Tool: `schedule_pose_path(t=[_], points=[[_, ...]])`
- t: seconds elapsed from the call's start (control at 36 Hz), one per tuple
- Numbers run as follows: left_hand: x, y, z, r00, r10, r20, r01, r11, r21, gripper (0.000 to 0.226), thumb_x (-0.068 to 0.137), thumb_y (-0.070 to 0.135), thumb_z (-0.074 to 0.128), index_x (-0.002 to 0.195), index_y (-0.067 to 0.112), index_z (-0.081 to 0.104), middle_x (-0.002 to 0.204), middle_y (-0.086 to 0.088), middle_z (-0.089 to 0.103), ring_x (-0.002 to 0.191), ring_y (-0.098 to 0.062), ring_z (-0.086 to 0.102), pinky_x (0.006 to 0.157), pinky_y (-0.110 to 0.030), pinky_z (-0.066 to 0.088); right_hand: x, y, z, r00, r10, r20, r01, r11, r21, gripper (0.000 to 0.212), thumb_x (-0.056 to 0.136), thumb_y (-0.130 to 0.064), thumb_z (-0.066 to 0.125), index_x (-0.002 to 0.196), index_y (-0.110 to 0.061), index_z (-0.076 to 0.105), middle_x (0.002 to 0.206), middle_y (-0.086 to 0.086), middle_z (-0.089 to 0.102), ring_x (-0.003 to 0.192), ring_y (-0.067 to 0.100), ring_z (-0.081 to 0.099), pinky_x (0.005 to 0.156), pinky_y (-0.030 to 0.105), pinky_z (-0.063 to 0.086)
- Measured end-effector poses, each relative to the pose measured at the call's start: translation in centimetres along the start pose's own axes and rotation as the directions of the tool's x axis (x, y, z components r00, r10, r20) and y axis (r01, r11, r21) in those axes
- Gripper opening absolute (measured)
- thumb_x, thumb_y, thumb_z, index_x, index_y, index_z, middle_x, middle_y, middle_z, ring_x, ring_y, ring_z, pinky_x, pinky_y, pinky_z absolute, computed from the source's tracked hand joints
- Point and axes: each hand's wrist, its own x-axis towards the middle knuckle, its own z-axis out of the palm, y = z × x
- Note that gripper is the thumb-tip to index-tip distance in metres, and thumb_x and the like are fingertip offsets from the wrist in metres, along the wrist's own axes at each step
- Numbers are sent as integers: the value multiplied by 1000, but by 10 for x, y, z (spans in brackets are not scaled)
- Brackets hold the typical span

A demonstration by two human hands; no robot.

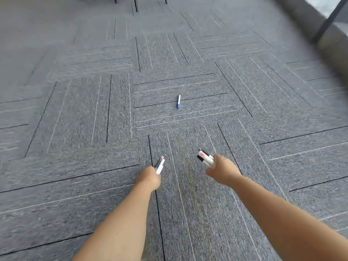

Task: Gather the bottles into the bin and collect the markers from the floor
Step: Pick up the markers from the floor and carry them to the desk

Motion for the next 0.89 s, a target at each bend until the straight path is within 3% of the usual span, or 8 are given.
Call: schedule_pose_path(t=[0.06, 0.14, 0.22, 0.36, 0.44, 0.61, 0.81, 0.89], points=[[3, 13, -23, 999, 31, 24, -29, 997, -73, 36, 97, 22, 51, 127, 2, 46, 106, -13, 59, 73, -21, 53, 54, -26, 42, -3, -16, -19, 1000, 24, -13, -24, 1000, 2, 27, 88, -24, 64, 110, -14, 51, 85, -2, 59, 64, 11, 57, 68, 33, 60], [4, 37, -67, 995, 97, 38, -88, 978, -188, 40, 96, 23, 52, 129, 3, 43, 108, -14, 61, 74, -22, 55, 65, -31, 47, -3, -49, -60, 998, 30, -57, -31, 999, -11, 28, 88, -22, 62, 114, -15, 52, 80, -4, 57, 62, 10, 56, 63, 28, 57], [1, 56, -116, 984, 174, 39, -161, 960, -228, 40, 97, 24, 49, 130, 5, 41, 100, -10, 59, 62, -13, 50, 51, -24, 40, -2, -86, -104, 993, 56, -102, -53, 998, 38, 24, 89, -20, 58, 111, -11, 52, 75, -3, 55, 57, 9, 52, 50, 23, 47], [2, 74, -181, 975, 223, 9, -211, 933, -292, 42, 95, 27, 48, 131, 5, 41, 100, -11, 55, 73, -20, 50, 56, -27, 39, -1, -132, -143, 977, 168, -131, -127, 953, 273, 21, 91, -16, 55, 110, -6, 53, 75, 1, 57, 52, 10, 49, 45, 21, 43], [7, 79, -204, 979, 205, 10, -188, 913, -363, 42, 96, 27, 46, 131, 4, 39, 91, -9, 53, 64, -16, 45, 51, -26, 36, 8, -143, -150, 969, 232, -91, -185, 915, 359, 26, 93, -13, 54, 114, 1, 52, 77, 5, 60, 51, 10, 50, 44, 21, 43], [20, 98, -203, 990, 143, 11, -110, 805, -582, 29, 96, 13, 47, 122, 0, 43, 78, -7, 58, 61, -14, 53, 48, -23, 39, 38, -143, -160, 969, 222, -110, -159, 898, 410, 19, 87, -10, 56, 105, -1, 55, 77, 8, 63, 54, 15, 53, 49, 28, 44], [58, 139, -184, 999, 43, -31, -53, 795, -605, 34, 97, 17, 50, 127, 3, 42, 78, -6, 57, 59, -15, 52, 48, -24, 42, 118, -134, -170, 981, 172, -87, -119, 897, 426, 15, 87, -15, 59, 97, -8, 50, 72, 5, 59, 59, 17, 56, 55, 30, 48], [82, 158, -178, 998, 7, -66, -46, 783, -620, 28, 96, 22, 52, 118, 4, 48, 76, -5, 57, 60, -15, 51, 51, -26, 42, 161, -131, -162, 985, 163, -52, -129, 906, 403, 19, 88, -18, 56, 103, -6, 53, 72, 2, 55, 58, 15, 54, 50, 27, 44]])
